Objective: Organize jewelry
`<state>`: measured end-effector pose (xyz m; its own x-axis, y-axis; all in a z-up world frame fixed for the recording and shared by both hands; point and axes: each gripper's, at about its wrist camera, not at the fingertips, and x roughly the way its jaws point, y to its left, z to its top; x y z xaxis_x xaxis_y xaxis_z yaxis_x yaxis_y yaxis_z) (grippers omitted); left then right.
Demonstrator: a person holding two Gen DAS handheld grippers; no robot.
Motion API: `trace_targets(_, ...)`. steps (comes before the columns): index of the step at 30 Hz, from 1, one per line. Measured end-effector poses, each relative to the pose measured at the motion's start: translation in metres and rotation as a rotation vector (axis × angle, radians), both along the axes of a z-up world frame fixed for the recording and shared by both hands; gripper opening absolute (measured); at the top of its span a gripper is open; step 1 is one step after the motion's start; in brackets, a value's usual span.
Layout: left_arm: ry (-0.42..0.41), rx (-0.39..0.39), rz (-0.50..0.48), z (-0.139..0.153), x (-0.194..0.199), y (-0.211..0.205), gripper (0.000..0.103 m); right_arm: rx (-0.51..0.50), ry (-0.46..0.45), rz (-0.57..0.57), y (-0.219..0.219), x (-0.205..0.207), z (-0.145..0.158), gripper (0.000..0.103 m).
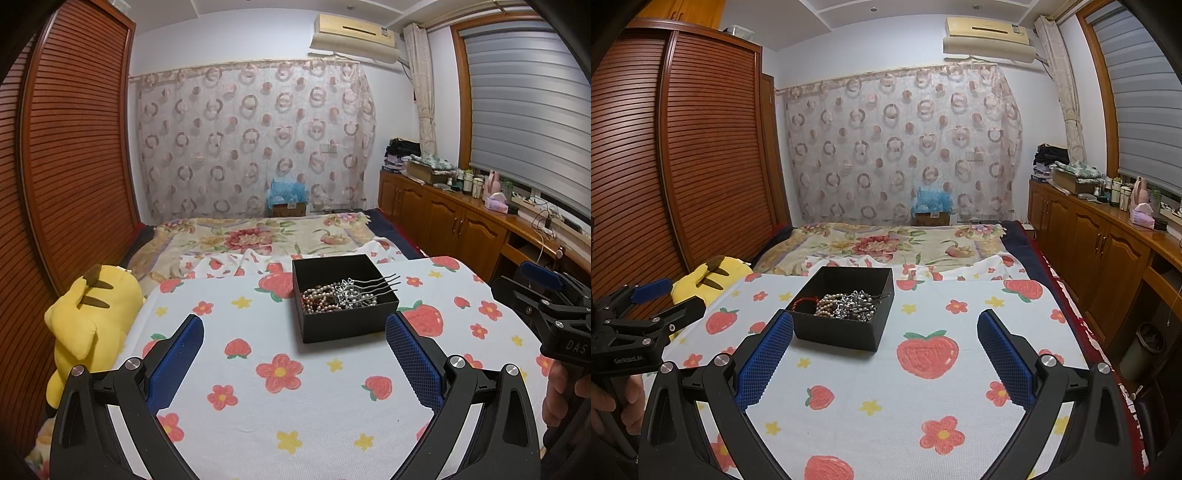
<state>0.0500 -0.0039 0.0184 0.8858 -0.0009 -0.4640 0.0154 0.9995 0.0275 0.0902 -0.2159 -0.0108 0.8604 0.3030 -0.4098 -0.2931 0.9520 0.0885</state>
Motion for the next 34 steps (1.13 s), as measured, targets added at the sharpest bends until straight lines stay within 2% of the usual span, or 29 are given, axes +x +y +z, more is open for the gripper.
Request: trace_targets(34,-0.002,0.002,-0.001,-0.0026,-0.0009,-0.0006,0.095,0.002,-0.002,-0.002,-0.0011,-0.0003,-0.0022,0.101)
